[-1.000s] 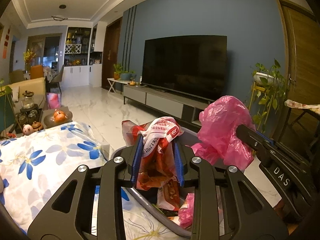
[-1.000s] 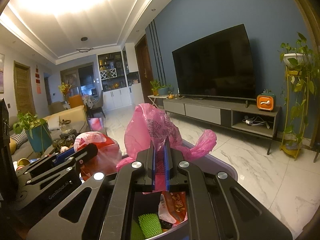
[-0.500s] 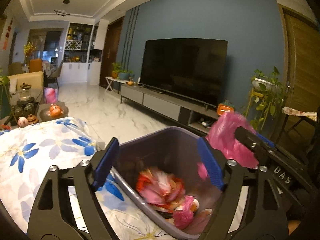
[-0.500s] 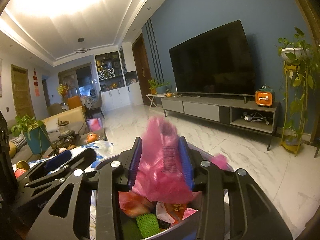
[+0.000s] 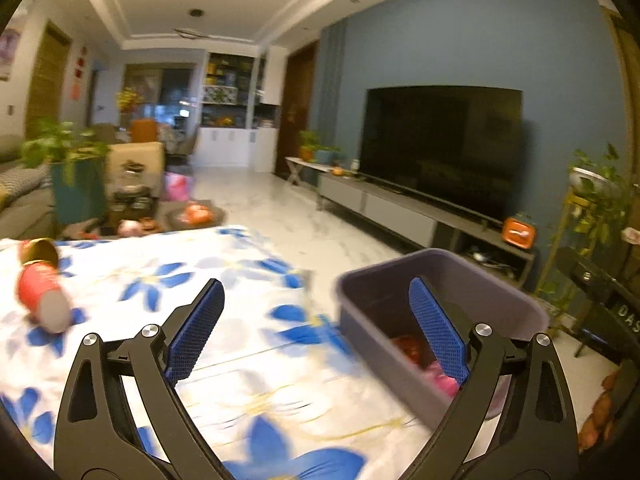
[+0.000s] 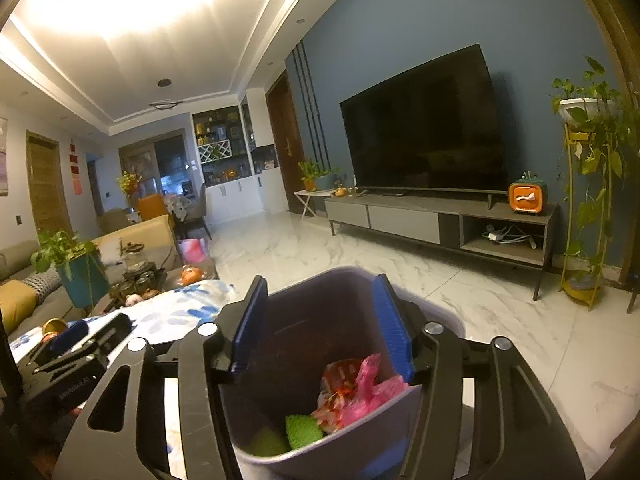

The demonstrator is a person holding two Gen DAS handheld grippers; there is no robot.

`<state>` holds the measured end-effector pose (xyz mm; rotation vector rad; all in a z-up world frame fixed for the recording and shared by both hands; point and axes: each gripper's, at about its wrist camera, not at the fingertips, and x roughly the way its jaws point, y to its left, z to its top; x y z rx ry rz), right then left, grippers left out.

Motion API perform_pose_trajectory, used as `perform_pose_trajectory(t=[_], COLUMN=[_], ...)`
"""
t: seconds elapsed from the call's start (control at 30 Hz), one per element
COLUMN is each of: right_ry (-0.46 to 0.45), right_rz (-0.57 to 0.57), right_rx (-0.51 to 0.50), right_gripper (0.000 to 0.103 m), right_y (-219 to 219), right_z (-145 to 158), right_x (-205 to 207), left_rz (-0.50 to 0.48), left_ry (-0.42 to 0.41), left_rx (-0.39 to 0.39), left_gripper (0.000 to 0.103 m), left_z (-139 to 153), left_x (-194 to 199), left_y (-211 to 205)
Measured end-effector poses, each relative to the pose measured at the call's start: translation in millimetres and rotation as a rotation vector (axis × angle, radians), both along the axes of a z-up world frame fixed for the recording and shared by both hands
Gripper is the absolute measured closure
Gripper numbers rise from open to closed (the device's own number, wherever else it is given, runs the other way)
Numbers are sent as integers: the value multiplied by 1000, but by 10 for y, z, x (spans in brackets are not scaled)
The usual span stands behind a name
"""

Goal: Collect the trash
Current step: 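Move both tools back over the red paper cups on the table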

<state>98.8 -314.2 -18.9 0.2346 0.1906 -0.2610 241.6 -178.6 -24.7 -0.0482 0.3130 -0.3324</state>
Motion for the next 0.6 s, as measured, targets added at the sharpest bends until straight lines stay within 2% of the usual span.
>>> perform_pose_trajectory(t=[0.17, 0.47, 0.6], right_ry=[18, 35, 40], right_rz=[49, 218, 313], right_rx=[1, -14, -34], right_gripper=[44, 42, 36], right_y=[218, 871, 1246], right_z=[-38, 11, 37], right_x=[-55, 47, 161], left_rz=[161, 403, 513], left_ry=[-20, 51, 63], left_rx=[40, 4, 15], left_gripper=[11, 11, 11], left_z=[-56, -125, -120], left_x=[-158, -366, -493], left_y=[493, 1674, 2187])
